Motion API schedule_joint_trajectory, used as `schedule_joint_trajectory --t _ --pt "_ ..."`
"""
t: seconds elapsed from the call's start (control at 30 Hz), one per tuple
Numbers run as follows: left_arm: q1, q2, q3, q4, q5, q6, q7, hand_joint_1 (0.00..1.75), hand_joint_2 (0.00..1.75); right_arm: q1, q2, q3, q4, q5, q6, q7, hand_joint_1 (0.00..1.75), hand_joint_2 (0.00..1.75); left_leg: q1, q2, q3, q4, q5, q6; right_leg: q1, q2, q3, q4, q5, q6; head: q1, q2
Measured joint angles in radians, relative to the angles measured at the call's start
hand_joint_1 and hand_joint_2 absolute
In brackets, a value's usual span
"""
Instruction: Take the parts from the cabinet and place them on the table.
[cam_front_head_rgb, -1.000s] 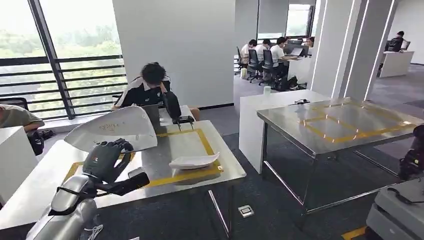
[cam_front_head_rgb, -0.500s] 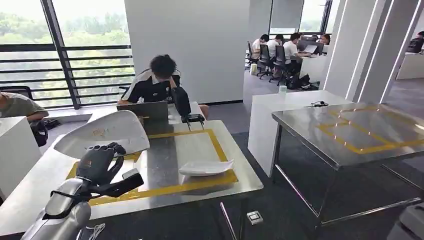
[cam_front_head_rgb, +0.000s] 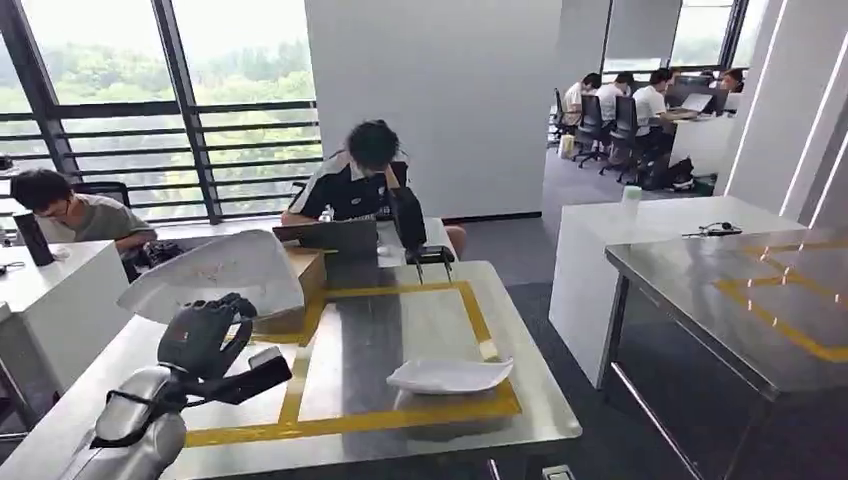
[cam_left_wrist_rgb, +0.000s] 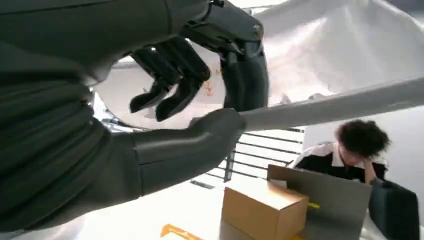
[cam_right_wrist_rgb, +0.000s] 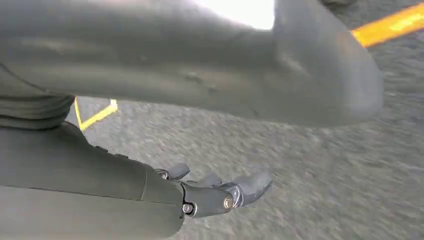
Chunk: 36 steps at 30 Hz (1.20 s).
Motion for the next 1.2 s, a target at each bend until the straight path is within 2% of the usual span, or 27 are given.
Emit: schedule_joint_trajectory --t 0.03,0.1,0.17,0.2,0.23,0.27,0.3,0.37,0.43,0.5,0.53,0.6,0.63,0.67,0.7,0.73,0.8,0.83,0.87,0.9,0.97,1.0,1.03,1.1,1.13,1.17,1.2 --pt "0.001 -0.001 0.000 0.000 0.000 0.001 -0.002 1.75 1.75 0.000 0.000 0.000 0.000 0.000 0.000 0.000 0.00 0.00 0.000 0.012 -0.056 0.078 -0.015 0.000 0.002 -0.008 0.013 0.000 -0.014 -0.003 0.000 0.001" --pt "0.009 -0.001 -0.001 0.001 0.000 0.001 0.000 1.75 1.75 -0.001 0.000 0.000 0.000 -0.005 -0.003 0.002 0.00 0.00 0.000 0.015 -0.155 0.169 -0.106 0.005 0.008 -0.012 0.048 0.000 -0.047 -0.006 -0.001 0.001" --pt "0.011 -0.001 -0.001 0.002 0.000 0.001 0.001 1.75 1.75 -0.001 0.000 -0.002 0.000 -0.010 -0.008 0.003 0.00 0.00 -0.006 0.015 -0.192 0.140 -0.136 0.013 0.012 -0.013 0.084 0.000 -0.076 -0.008 -0.001 0.001" --pt "0.011 -0.001 -0.001 0.002 0.000 0.001 0.003 1.75 1.75 0.001 0.003 -0.002 0.000 -0.012 -0.011 0.002 0.00 0.00 -0.015 0.015 -0.196 0.082 -0.111 0.022 0.013 -0.014 0.107 -0.001 -0.095 -0.010 -0.001 0.001" --pt "0.011 -0.001 -0.001 0.003 -0.001 0.001 0.005 1.75 1.75 0.002 0.005 -0.002 0.000 -0.012 -0.016 0.002 0.00 0.00 -0.024 0.016 -0.194 0.017 -0.052 0.030 0.013 -0.016 0.126 -0.001 -0.111 -0.011 -0.001 0.001" --pt "0.012 0.000 -0.001 0.005 -0.002 0.001 0.007 1.75 1.75 0.004 0.008 -0.002 0.000 -0.012 -0.019 -0.001 0.00 0.00 -0.037 0.021 -0.194 -0.071 0.083 0.045 0.012 -0.018 0.142 -0.003 -0.128 -0.010 -0.001 0.001" --pt "0.017 0.000 -0.001 0.009 -0.004 0.001 0.008 1.75 1.75 0.006 0.015 -0.003 0.003 -0.011 -0.021 -0.003 0.00 0.00 -0.049 0.019 -0.204 -0.131 0.207 0.052 0.015 -0.017 0.156 0.004 -0.141 -0.006 0.000 0.001" --pt "0.022 0.002 -0.002 0.008 -0.008 0.003 0.014 1.75 1.75 0.003 0.015 -0.003 0.003 -0.007 -0.021 -0.007 0.00 0.00 -0.048 0.016 -0.182 -0.129 0.190 0.052 0.015 -0.011 0.168 -0.020 -0.157 0.004 -0.001 0.001" --pt "0.022 0.003 -0.002 0.000 -0.010 0.007 0.016 1.75 1.75 0.001 0.015 -0.003 0.003 0.001 -0.019 -0.011 0.00 0.00 -0.039 0.015 -0.159 -0.148 0.177 0.061 0.018 -0.012 0.162 0.019 -0.125 0.011 -0.001 0.001" --pt "0.024 0.004 -0.001 -0.005 -0.010 0.015 0.013 1.75 1.75 -0.002 0.013 -0.003 0.003 0.002 -0.018 -0.011 0.00 0.00 -0.031 0.013 -0.122 -0.167 0.163 0.067 0.019 -0.009 0.081 0.147 -0.090 0.018 -0.001 0.001" --pt "0.027 0.005 -0.001 -0.004 -0.011 0.015 0.013 1.75 1.75 -0.003 0.013 -0.003 0.003 0.002 -0.016 -0.009 0.00 0.00 -0.029 0.012 -0.109 -0.170 0.152 0.069 0.015 -0.008 0.029 0.215 -0.101 0.024 0.000 0.001" --pt "0.042 0.002 -0.002 -0.005 -0.011 0.016 0.008 1.75 1.75 -0.003 0.013 -0.003 0.003 0.003 -0.016 -0.006 0.00 0.00 -0.027 0.007 -0.081 -0.172 0.127 0.068 0.007 -0.008 -0.049 0.286 -0.186 0.034 0.001 0.001" --pt "0.051 0.002 -0.002 -0.004 -0.011 0.016 0.008 1.75 1.75 -0.002 0.012 -0.003 0.003 0.004 -0.016 -0.003 0.00 0.00 -0.024 0.002 -0.065 -0.171 0.113 0.066 0.003 -0.008 -0.075 0.288 -0.224 0.039 0.001 0.001" --pt "0.060 0.002 -0.002 -0.004 -0.011 0.016 0.009 1.75 1.75 -0.001 0.012 -0.003 0.003 0.007 -0.017 -0.002 0.00 0.00 -0.022 -0.002 -0.044 -0.171 0.097 0.062 -0.002 -0.008 -0.087 0.262 -0.233 0.045 0.002 0.001" --pt "0.065 0.002 -0.002 -0.004 -0.011 0.016 0.011 1.75 1.75 0.000 0.012 -0.003 0.003 0.008 -0.017 -0.003 0.00 0.00 -0.021 -0.003 -0.027 -0.170 0.084 0.058 -0.006 -0.008 -0.086 0.220 -0.214 0.050 0.002 0.001" --pt "0.069 0.002 -0.002 -0.004 -0.011 0.016 0.013 1.75 1.75 0.001 0.011 -0.003 0.003 0.010 -0.017 -0.003 0.00 0.00 -0.017 -0.005 -0.006 -0.167 0.065 0.052 -0.012 -0.009 -0.077 0.145 -0.155 0.057 0.002 0.001" --pt "0.076 0.002 -0.001 0.000 -0.010 0.018 0.014 1.75 1.75 0.011 0.016 -0.003 0.007 0.010 -0.017 -0.003 0.00 0.00 -0.020 -0.009 0.011 -0.150 0.027 0.038 -0.026 -0.009 -0.072 -0.011 0.059 0.071 0.003 0.000" --pt "0.080 0.002 -0.001 0.002 -0.009 0.019 0.014 1.75 1.75 0.006 0.012 -0.002 0.007 0.011 -0.016 0.000 0.00 0.00 -0.019 -0.015 0.011 -0.144 0.013 0.032 -0.021 -0.020 -0.074 -0.001 0.045 0.054 -0.001 -0.001" --pt "0.083 0.003 -0.001 0.002 -0.006 0.019 0.013 1.75 1.75 0.003 0.013 -0.002 0.007 0.011 -0.017 0.000 0.00 0.00 -0.017 -0.014 0.011 -0.148 -0.003 0.021 -0.016 -0.014 -0.067 0.000 0.042 0.044 0.000 0.000" --pt "0.089 0.007 0.001 0.002 0.000 0.023 0.012 1.75 1.75 0.003 0.013 -0.002 0.007 0.011 -0.017 0.003 0.00 0.00 -0.014 -0.014 0.031 -0.138 0.002 0.013 -0.017 -0.016 -0.061 -0.004 0.035 0.034 -0.002 0.000" --pt "0.092 0.011 0.002 0.000 0.002 0.028 0.011 1.75 1.75 0.001 0.013 -0.003 0.007 0.011 -0.018 0.002 0.00 0.00 -0.008 -0.006 0.017 -0.107 0.005 0.006 -0.015 -0.019 -0.034 -0.006 0.021 0.013 0.000 0.000" --pt "0.092 0.013 0.002 0.000 0.003 0.029 0.010 1.75 1.75 0.000 0.013 -0.002 0.007 0.011 -0.018 0.001 0.00 0.00 -0.006 0.005 -0.011 -0.048 0.012 0.002 -0.014 -0.018 -0.022 -0.006 0.011 0.004 0.000 0.000" --pt "0.093 0.014 0.002 0.001 0.003 0.029 0.009 1.75 1.75 -0.002 0.011 -0.002 0.007 0.011 -0.018 0.001 0.00 0.00 -0.006 0.009 -0.056 0.026 0.000 -0.003 -0.014 -0.017 -0.012 -0.006 0.000 0.001 0.000 0.000" --pt "0.101 0.018 0.002 0.002 0.003 0.029 0.010 1.75 1.75 -0.005 0.009 -0.002 0.007 0.011 -0.019 0.001 0.00 0.00 -0.004 0.010 -0.152 0.154 -0.076 -0.009 -0.012 -0.016 0.014 -0.006 -0.022 0.000 0.000 0.000" --pt "0.108 0.019 0.002 0.004 0.003 0.029 0.010 1.75 1.75 -0.005 0.008 -0.002 0.007 0.011 -0.019 0.003 0.00 0.00 -0.004 0.011 -0.187 0.180 -0.106 -0.010 -0.012 -0.015 0.031 -0.005 -0.035 0.001 -0.001 0.000" --pt "0.112 0.021 0.002 0.005 0.003 0.029 0.011 1.75 1.75 -0.005 0.008 -0.002 0.007 0.011 -0.018 0.004 0.00 0.00 -0.003 0.011 -0.202 0.168 -0.108 -0.008 -0.012 -0.014 0.046 -0.005 -0.045 0.002 0.000 0.000" --pt "0.114 0.023 0.002 0.006 0.003 0.029 0.016 1.75 1.75 -0.005 0.008 -0.002 0.007 0.011 -0.018 0.004 0.00 0.00 -0.003 0.012 -0.202 0.125 -0.083 -0.006 -0.012 -0.014 0.062 -0.005 -0.056 0.004 0.000 0.000"
